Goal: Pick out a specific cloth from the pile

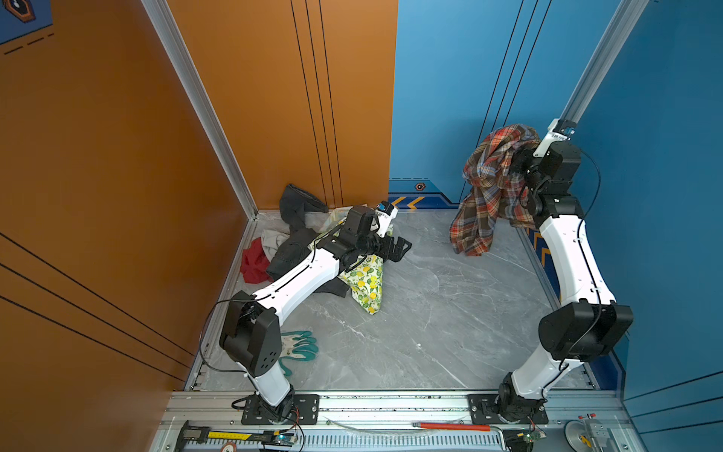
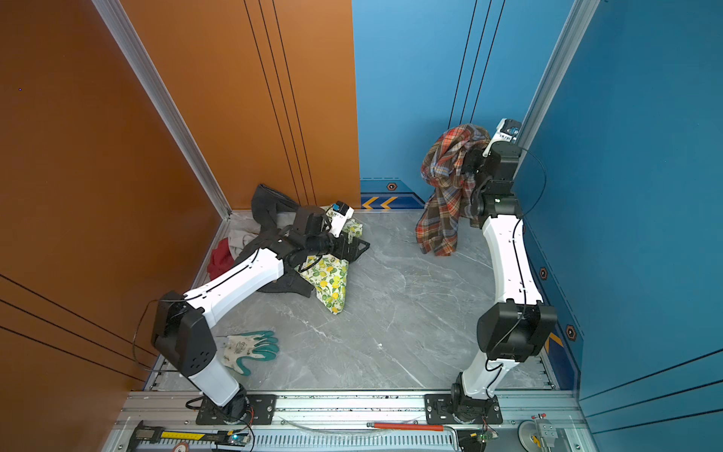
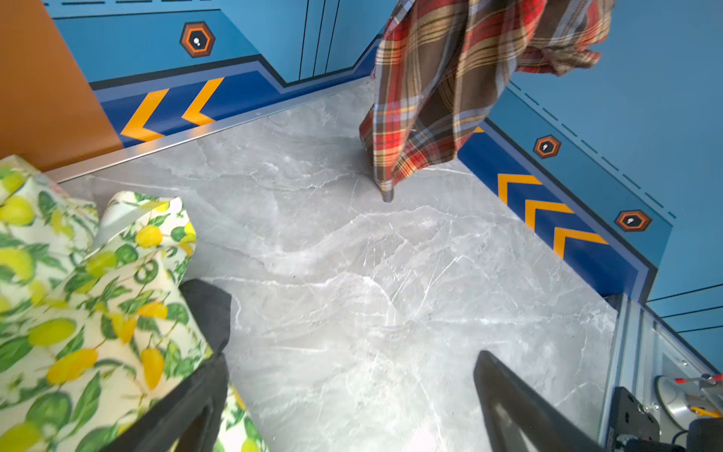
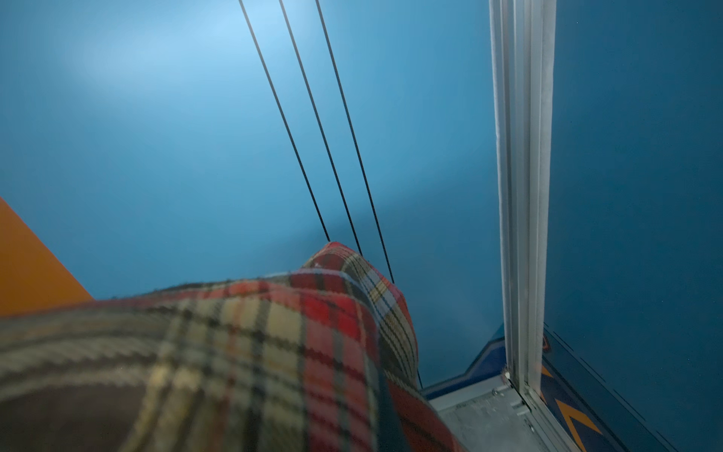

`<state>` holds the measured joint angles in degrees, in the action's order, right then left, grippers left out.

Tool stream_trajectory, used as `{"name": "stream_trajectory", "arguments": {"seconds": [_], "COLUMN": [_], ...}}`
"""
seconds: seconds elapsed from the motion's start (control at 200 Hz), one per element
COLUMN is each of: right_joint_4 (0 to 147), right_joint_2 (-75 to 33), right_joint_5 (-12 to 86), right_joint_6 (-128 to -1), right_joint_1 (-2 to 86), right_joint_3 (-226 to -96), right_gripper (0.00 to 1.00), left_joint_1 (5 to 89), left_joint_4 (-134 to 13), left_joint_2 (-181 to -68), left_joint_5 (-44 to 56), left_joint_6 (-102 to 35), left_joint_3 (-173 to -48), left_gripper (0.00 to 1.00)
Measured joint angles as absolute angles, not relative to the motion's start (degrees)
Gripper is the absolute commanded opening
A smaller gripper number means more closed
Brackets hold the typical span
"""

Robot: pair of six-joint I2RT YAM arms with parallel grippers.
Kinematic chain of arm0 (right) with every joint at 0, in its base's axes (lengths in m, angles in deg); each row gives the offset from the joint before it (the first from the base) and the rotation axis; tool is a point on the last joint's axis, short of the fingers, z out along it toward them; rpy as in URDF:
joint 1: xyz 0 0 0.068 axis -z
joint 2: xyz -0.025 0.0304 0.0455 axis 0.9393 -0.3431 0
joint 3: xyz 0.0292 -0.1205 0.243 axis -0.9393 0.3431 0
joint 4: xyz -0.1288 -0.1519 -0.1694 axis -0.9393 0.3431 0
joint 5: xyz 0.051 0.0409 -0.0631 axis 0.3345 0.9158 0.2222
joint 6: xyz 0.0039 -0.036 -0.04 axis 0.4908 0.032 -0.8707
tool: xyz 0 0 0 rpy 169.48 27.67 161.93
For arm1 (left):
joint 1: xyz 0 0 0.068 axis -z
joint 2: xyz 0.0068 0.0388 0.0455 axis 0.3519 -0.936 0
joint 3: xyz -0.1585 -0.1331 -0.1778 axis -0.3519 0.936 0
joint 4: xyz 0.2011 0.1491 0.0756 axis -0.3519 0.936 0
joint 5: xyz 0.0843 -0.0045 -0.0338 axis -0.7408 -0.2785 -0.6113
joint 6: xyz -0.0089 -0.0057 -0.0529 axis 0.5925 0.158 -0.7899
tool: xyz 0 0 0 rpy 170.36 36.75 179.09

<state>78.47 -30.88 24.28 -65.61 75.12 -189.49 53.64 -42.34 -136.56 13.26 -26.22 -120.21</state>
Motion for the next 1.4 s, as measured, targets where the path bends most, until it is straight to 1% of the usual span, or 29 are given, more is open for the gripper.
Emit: {"name": "stream_trajectory", "arguments": {"seconds": [0.205,0.335,0.46,0.626,0.721,0.801,1.066,1.291,1.396], "right_joint_4": [77.3,77.5,78.0,79.1,80.6,82.6,93.5,101.9,104.1], "right_joint_2": [-27.1,-26.2,-25.7,-25.7,-26.7,-29.6,-45.1,-55.9,-59.1], "right_joint_5": [20.8,17.9,15.4,13.6,12.9,12.9,13.2,14.1,15.0], "right_joint_6": [-65.8,-66.0,-65.8,-64.4,-63.2,-62.2,-59.6,-58.7,-58.3], "right_joint_1": [77.1,77.2,77.0,76.9,76.6,76.3,74.8,74.7,74.6], "right_joint_3": [-171.1,-162.3,-157.6,-155.3,-155.5,-157.1,-168.3,-179.0,-182.0], "right_gripper": [0.00,0.00,0.00,0.00,0.00,0.00,0.00,0.00,0.10], "left_joint_1": [53.4,52.7,51.0,48.8,48.7,48.5,44.5,40.5,39.0], "left_joint_4": [-36.9,-33.8,-31.8,-30.5,-30.4,-30.3,-31.1,-32.5,-33.1], "left_joint_2": [-128.0,-124.3,-121.5,-120.1,-120.1,-120.1,-117.1,-113.9,-112.0], "left_joint_5": [8.9,6.2,4.7,3.4,3.3,3.3,2.7,1.8,0.9], "left_joint_6": [-25.1,-25.0,-25.6,-26.2,-26.6,-26.8,-27.7,-28.1,-28.1], "left_joint_3": [-116.3,-114.9,-112.5,-109.8,-108.9,-108.6,-105.8,-104.5,-103.6], "left_gripper": [0.98,0.98,0.98,0.98,0.98,0.98,0.98,0.98,0.98]}}
